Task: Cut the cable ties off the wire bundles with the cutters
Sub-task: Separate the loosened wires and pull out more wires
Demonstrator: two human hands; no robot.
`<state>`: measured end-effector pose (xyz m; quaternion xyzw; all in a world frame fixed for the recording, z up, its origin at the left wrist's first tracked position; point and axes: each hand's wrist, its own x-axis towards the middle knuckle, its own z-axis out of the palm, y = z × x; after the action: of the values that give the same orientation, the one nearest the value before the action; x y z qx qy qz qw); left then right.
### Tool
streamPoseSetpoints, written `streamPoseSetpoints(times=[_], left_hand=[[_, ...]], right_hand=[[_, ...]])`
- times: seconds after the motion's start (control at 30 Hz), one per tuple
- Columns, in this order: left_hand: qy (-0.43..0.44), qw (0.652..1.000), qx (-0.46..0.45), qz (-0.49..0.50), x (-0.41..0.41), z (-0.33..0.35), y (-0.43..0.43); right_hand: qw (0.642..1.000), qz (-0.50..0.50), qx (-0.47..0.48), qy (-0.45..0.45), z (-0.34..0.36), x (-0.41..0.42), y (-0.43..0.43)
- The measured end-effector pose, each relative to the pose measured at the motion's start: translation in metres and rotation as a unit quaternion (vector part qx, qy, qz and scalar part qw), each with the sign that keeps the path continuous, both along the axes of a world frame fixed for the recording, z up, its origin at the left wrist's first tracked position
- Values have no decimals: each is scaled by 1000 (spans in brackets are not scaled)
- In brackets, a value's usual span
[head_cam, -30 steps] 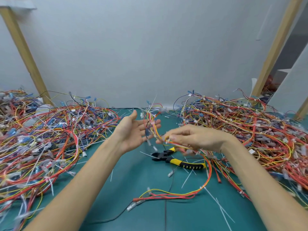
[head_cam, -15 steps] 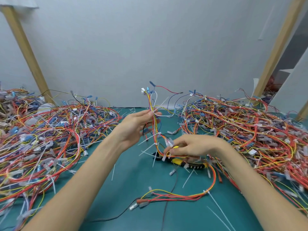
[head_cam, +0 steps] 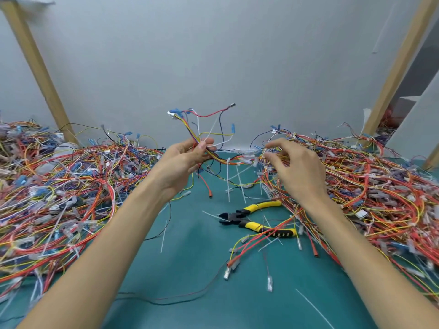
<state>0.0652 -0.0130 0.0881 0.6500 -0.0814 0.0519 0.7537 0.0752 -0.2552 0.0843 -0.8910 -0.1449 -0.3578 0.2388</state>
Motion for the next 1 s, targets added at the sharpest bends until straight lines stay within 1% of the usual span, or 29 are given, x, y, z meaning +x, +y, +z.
streamPoseSetpoints(times=[0.03,0.07,0.13,0.17,0.23,0.27,0.3,0.33,0.37,0.4,0.43,0.5,0.6,0.63,0.67,0.73,0.77,0.87,1.0], left_hand=[[0,1000,-7,5,0,0,1],[0,1000,-20,9,0,1,2],[3,999,-39,11,-1,0,2],[3,999,-39,9,-1,0,3],[-4,999,-39,1,-2,0,2],[-8,999,-45,-2,-2,1,1],[-13,999,-50,-4,-3,1,1],[-17,999,-49,-6,-3,1,0],[-20,999,-44,-7,-4,2,-1],[-23,999,-41,-7,-5,2,-1],[-26,999,-40,-7,-5,2,-1],[-32,999,-41,-2,-6,3,-1],[-32,999,-41,-2,-7,4,-1],[-31,999,-39,-3,-7,4,-1],[-31,999,-37,-4,-7,4,-1],[-28,999,-36,-7,-8,4,-1],[-27,999,-36,-8,-8,4,-1],[-26,999,-30,-10,-9,6,-2],[-29,999,-32,-15,-10,7,-2]], right_hand=[[1000,-4,-29,9,1,0,1],[997,-7,-66,39,2,-1,2],[979,-46,-177,92,6,-6,8],[966,-73,-228,99,8,-12,12],[956,-82,-270,80,16,-30,26],[958,-51,-275,68,21,-42,35],[958,9,-277,74,25,-55,45],[951,83,-276,114,28,-69,55],[929,151,-285,180,29,-83,65],[897,203,-304,248,27,-96,74],[866,233,-332,293,22,-107,81],[827,256,-385,319,8,-123,91],[781,312,-389,377,-11,-138,103],[777,324,-397,367,-16,-140,107],[781,326,-404,348,-20,-140,109],[799,310,-414,306,-24,-135,110],[803,301,-422,295,-23,-132,109],[807,262,-438,296,-17,-116,97],[839,176,-398,325,-5,-88,78]])
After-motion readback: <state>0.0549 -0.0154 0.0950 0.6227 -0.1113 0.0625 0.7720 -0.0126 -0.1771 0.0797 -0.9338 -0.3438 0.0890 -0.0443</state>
